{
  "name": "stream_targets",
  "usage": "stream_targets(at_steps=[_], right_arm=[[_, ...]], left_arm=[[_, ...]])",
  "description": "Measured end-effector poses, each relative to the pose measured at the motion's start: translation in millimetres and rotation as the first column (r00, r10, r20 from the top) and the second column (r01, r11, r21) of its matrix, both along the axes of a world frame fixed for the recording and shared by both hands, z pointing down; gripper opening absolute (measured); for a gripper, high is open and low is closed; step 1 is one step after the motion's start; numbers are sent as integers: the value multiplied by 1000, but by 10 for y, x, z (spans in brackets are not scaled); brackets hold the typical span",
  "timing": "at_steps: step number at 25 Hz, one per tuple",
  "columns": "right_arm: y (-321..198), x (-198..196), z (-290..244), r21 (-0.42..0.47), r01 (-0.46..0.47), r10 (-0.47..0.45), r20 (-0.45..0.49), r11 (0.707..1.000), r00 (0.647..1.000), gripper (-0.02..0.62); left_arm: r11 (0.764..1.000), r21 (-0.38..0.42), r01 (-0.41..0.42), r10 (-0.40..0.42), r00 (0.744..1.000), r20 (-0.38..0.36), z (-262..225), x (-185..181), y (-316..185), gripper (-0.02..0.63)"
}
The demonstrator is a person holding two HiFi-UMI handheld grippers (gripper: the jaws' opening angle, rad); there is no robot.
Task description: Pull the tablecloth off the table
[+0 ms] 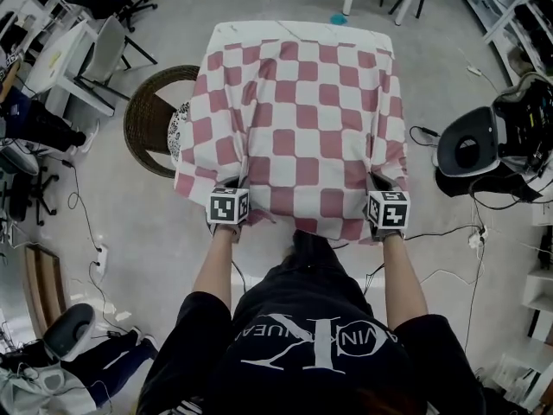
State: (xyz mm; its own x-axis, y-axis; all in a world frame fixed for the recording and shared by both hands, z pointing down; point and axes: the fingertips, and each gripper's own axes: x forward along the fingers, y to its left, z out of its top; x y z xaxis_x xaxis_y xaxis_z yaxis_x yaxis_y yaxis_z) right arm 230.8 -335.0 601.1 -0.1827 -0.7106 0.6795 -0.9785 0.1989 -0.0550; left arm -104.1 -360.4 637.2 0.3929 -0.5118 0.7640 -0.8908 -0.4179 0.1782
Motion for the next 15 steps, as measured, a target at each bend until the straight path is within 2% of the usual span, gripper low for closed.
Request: stream_targets(at_steps=[3,8,15], right_arm=[[125,52,-156,52,-8,7,22,999,1000,12],[436,13,-346,111,-26,22,29,993,999,12],[737,30,-352,131,-55,42,99,990,994,12]], left_arm=[[1000,-5,-22,22,1000,-4,-45,28,163,26],[998,49,-41,42,999,-19,-150,-3,440,25],[996,80,-34,37,998,-43,-207,-5,630,25]])
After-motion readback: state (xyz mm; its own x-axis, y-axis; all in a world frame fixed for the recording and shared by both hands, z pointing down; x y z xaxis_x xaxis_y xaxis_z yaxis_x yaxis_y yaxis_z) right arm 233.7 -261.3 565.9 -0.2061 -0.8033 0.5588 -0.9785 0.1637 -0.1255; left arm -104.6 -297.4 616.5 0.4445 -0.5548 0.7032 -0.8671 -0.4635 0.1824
